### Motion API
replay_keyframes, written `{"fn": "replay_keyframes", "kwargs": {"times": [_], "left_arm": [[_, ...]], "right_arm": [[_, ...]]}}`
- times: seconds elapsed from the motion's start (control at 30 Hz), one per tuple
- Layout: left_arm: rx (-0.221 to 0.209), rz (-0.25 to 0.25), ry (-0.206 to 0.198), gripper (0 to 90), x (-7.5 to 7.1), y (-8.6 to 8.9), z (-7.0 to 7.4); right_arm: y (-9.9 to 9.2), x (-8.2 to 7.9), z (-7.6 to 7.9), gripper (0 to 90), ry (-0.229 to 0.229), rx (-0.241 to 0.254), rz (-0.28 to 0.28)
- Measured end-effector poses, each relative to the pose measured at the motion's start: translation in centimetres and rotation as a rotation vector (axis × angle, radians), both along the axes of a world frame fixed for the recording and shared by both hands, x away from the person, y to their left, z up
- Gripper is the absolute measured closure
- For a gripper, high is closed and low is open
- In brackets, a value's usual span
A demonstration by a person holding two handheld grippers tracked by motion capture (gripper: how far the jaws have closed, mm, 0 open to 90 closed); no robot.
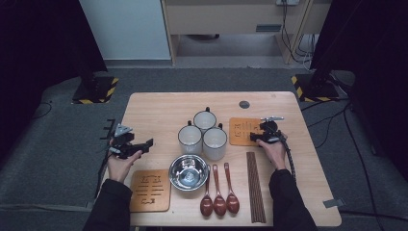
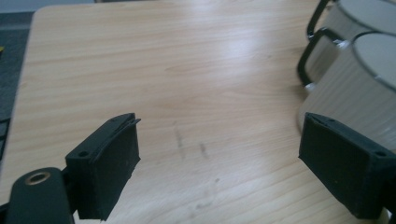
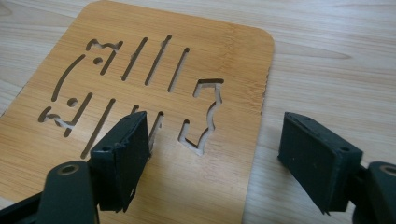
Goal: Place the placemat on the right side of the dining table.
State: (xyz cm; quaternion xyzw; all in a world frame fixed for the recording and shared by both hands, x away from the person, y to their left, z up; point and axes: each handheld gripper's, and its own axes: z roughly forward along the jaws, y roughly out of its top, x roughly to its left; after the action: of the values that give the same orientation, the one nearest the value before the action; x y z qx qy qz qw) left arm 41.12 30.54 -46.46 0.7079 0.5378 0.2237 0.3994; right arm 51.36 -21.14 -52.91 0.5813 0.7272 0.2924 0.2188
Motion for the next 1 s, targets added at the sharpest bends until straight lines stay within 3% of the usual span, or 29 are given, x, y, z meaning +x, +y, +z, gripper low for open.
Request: {"fn": "replay_keyframes", "kwargs": {"times": [0.17, 0.33, 0.47, 0.73, 0.87, 1.0], "left_arm": [[-0.014, 0.032, 0.003, 11.3, -0.9, 1.5, -0.5], [0.005, 0.053, 0.032, 11.2, -0.9, 2.3, -1.8], [0.015, 0.066, 0.045, 11.1, -0.7, 2.7, -2.6], [0.049, 0.069, 0.118, 11.1, -0.3, 2.8, -4.6], [0.101, 0.065, 0.163, 10.2, 0.1, 2.6, -5.8], [0.098, 0.067, 0.177, 9.7, 0.2, 2.7, -6.2]], "right_arm": [[-1.3, -0.4, 0.1, 27.3, -0.001, -0.013, -0.017], [-2.6, -0.7, 0.4, 28.1, 0.018, -0.034, -0.03], [-3.4, -1.2, 0.3, 28.4, 0.009, -0.034, -0.047], [-4.8, -1.8, 0.5, 27.4, 0.026, -0.044, -0.064], [-5.7, -2.4, 0.4, 27.3, 0.023, -0.032, -0.074], [-6.5, -2.8, 0.4, 27.4, 0.022, -0.028, -0.081]]}}
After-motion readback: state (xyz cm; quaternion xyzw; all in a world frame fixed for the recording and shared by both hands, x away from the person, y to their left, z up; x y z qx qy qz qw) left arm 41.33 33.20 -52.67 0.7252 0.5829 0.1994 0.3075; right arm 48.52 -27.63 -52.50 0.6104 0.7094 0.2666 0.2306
